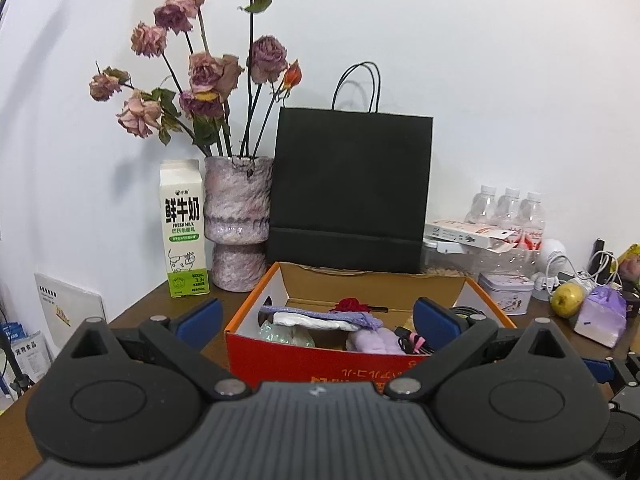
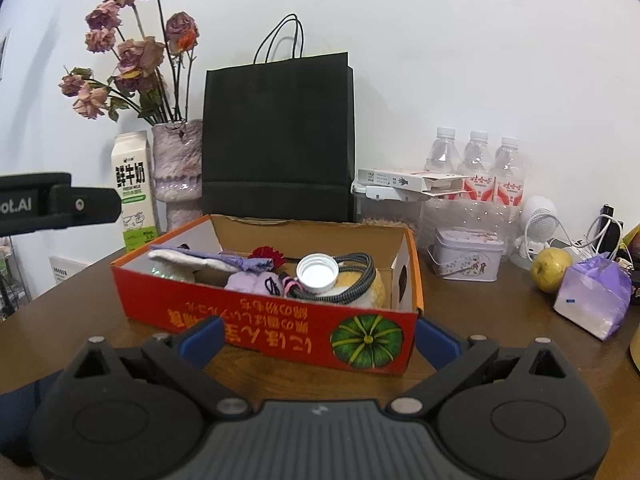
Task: Organize objects
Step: 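Withdraw both tools from the box toward the navy case and wooden block, then grasp the navy zip case with the left tool while the right tool grasps the wooden block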
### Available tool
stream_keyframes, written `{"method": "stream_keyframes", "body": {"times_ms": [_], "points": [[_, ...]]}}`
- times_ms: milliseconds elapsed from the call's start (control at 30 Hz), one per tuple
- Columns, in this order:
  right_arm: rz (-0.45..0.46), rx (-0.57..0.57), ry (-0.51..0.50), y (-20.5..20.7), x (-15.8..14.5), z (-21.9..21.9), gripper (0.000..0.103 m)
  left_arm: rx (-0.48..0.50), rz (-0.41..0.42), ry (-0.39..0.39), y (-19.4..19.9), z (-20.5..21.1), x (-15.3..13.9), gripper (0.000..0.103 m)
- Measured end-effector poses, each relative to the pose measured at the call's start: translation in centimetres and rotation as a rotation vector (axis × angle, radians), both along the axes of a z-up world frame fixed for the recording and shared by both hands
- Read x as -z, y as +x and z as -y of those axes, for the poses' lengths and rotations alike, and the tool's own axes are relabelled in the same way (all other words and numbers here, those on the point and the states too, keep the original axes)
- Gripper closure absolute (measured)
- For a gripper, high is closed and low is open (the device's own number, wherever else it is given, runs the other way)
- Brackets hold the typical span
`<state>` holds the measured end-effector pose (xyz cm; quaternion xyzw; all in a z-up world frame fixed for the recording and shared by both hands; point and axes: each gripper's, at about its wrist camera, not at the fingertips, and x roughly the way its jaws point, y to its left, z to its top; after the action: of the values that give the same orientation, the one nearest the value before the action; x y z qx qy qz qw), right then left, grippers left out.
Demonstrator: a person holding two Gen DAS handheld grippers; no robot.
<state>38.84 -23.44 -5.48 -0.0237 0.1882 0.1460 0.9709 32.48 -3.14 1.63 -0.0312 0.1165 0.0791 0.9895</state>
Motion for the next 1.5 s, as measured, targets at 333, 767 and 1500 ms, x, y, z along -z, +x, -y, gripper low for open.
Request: {"method": "stream_keyframes", "body": {"times_ms": [333,767,1500], "points": [[0.003,-0.023,-0.004,-4.0,0.2,0.4,0.001,0.02,0.024,0.011,-4.4,-0.6,0.8,0.0],[-0.01,-0.058,-0.018,-9.3,1.2,0.1,0.001,0.063,-0.001,0.044,-9.7,-1.2,3.5,0.0],[-0.126,-0.146,-0.059,-15.2,3.5,-2.4,0.0,0.021,-0.084,0.058,-17.1,-7.3,5.8,0.0]]}}
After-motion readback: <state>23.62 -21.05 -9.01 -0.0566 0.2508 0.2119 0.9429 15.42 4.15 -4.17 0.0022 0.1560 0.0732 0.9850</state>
